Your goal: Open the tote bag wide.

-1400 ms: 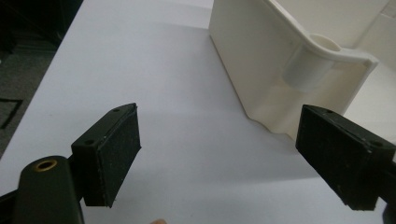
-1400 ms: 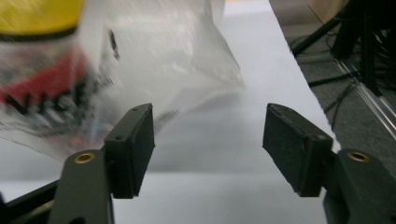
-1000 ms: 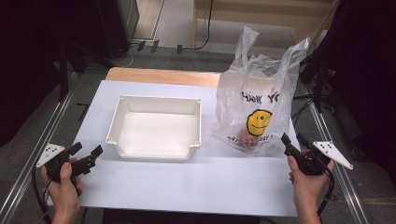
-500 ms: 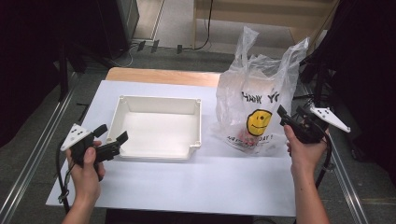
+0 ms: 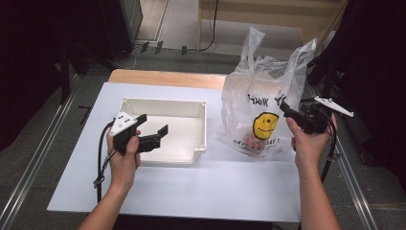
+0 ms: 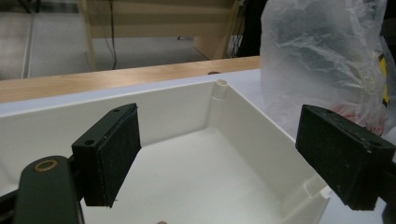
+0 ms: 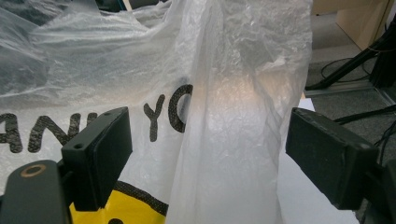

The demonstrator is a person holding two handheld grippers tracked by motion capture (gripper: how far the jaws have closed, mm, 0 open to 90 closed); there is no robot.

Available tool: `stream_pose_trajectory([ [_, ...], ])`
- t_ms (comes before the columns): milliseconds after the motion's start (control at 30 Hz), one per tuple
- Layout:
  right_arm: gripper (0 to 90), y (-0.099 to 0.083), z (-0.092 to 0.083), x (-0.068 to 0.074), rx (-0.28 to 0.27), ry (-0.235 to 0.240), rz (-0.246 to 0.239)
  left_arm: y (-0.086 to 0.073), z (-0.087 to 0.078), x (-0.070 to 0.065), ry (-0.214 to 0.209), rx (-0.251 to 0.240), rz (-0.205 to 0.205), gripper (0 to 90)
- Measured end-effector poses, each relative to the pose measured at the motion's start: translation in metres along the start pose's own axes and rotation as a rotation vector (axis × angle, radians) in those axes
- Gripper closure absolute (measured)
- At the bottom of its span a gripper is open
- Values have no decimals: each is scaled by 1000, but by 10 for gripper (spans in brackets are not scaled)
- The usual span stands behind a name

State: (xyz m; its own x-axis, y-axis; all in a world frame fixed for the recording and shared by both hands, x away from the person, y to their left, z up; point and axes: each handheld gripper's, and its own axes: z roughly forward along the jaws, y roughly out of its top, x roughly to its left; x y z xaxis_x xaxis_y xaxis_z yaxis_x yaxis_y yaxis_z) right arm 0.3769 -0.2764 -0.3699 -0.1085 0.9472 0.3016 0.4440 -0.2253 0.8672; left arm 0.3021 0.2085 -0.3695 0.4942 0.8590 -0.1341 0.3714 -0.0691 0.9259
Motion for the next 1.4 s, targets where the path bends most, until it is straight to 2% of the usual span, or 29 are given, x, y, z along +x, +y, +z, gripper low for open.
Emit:
stream_pose_trajectory([
  [67,177,0,3,0,10,0,-11,2,8,-8,-16,5,5,140],
  [200,447,-4,11,-2,57,71,-17,6,20,-23,-50,7,11,140],
  [233,623,-7,13,-3,87,81,-32,9,27,-31,-65,11,22,140],
  [267,689,-9,14,-2,100,89,-45,9,27,-31,-65,11,22,140],
  [300,689,-9,14,-2,100,89,-45,11,31,-34,-73,13,25,140],
  [333,781,-10,12,-1,102,94,-57,12,34,-38,-79,15,28,140],
  [400,900,-17,4,1,75,124,-75,14,44,-47,-96,17,28,140],
  [567,900,-27,-9,3,53,148,-85,22,60,-65,-129,22,32,140],
  [600,900,-34,-17,4,44,171,-86,23,63,-69,-134,17,31,140],
  [733,900,-46,-28,6,50,198,-89,31,71,-86,-150,8,26,136],
  [767,900,-54,-34,7,62,202,-106,33,73,-90,-155,7,31,131],
  [800,900,-54,-34,7,62,202,-106,34,75,-94,-162,3,34,131],
  [900,900,-64,-42,9,62,203,-148,41,80,-108,-170,-15,47,111],
  [1000,900,-71,-48,13,50,223,-185,49,83,-120,-165,-43,58,87],
  [1067,900,-76,-51,16,50,226,-210,56,85,-127,-133,-58,74,65],
  [1167,900,-86,-52,20,66,229,-250,61,90,-133,-112,-53,89,50],
  [1233,900,-92,-51,20,89,231,-260,62,94,-134,-97,-38,83,48],
  [1267,900,-96,-51,18,101,223,-258,62,95,-133,-82,-33,74,142],
  [1300,900,-96,-51,18,101,223,-258,62,95,-132,-73,-31,66,142],
  [1333,900,-97,-51,17,105,219,-258,61,96,-131,-71,-22,53,197],
  [1367,900,-100,-52,13,123,206,-254,60,96,-128,-74,-14,42,392],
  [1400,900,-100,-52,13,123,206,-254,59,96,-126,-83,-3,33,392],
])
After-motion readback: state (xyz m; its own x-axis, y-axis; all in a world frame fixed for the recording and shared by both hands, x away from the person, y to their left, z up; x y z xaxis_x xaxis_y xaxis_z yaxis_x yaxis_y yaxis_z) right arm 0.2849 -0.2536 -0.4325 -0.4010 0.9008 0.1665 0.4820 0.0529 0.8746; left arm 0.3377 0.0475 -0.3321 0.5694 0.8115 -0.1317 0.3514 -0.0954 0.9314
